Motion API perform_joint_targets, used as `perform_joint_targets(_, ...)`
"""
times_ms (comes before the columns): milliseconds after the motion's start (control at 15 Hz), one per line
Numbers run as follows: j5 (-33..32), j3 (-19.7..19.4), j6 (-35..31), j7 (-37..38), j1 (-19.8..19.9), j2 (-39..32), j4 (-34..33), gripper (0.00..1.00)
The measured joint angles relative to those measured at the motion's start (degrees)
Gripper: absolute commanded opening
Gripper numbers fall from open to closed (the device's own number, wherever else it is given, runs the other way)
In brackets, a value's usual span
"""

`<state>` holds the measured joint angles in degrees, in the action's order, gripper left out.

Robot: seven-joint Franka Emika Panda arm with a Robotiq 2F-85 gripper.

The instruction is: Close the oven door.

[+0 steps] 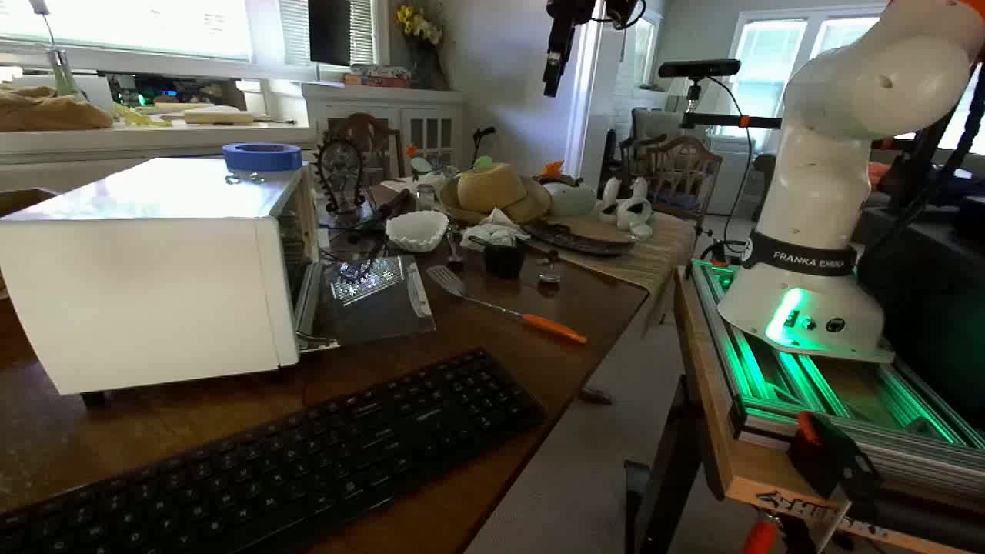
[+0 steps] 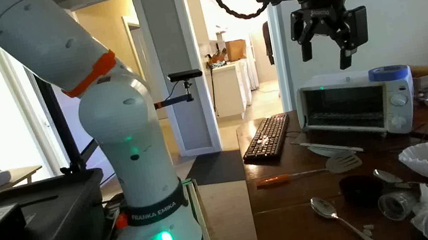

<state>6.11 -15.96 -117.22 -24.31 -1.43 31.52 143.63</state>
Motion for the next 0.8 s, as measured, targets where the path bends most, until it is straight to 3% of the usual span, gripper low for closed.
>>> perform_joint_targets(667,1.8,0.9,-0.9,1.1,0.3,-0.1,0.4,1.00)
perform_joint_targets(733,3.3,1.5,-1.0,2.7,0.3,-0.3,0.6,0.75)
perform_joint_targets(800,5.1,2.3,-1.4,4.7,0.3,-0.6,0.9,0.73)
